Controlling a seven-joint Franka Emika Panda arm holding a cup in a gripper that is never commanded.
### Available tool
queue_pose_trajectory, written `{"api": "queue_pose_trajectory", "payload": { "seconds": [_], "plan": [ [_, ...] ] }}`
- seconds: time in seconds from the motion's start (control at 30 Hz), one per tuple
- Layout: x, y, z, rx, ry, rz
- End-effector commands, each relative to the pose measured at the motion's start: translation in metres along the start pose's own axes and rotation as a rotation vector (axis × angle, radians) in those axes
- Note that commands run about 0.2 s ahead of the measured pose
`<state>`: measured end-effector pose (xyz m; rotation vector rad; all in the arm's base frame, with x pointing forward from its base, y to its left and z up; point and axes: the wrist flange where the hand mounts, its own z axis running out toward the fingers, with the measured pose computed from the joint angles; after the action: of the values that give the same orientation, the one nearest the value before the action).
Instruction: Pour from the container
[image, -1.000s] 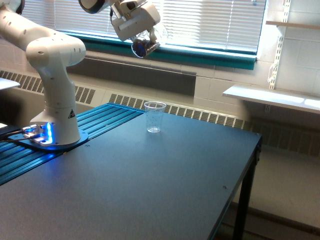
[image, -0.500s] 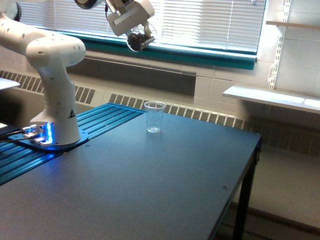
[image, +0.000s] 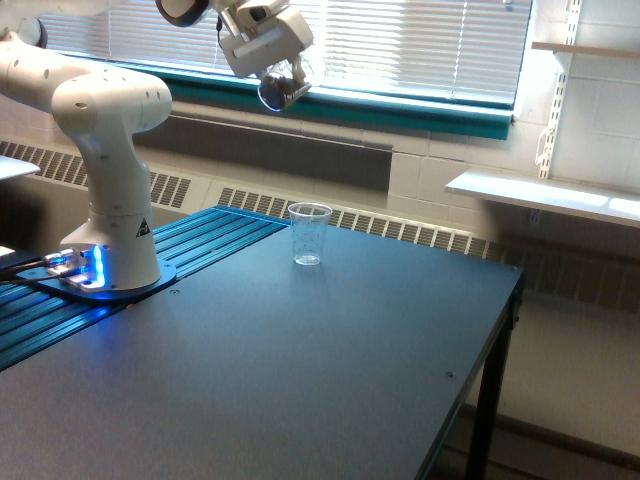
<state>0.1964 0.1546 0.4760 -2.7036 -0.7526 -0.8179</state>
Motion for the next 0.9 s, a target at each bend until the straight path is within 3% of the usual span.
{"api": "queue_pose_trajectory", "payload": {
  "seconds": [0.03,0.17,0.43,0.9],
  "plan": [
    [-0.010,0.004,0.024,-0.013,-0.036,0.009],
    [-0.011,-0.001,0.035,-0.006,-0.044,0.013],
    [-0.017,-0.008,0.057,-0.042,-0.086,-0.015],
    [-0.020,-0.002,0.070,-0.057,-0.108,0.000]
  ]
}}
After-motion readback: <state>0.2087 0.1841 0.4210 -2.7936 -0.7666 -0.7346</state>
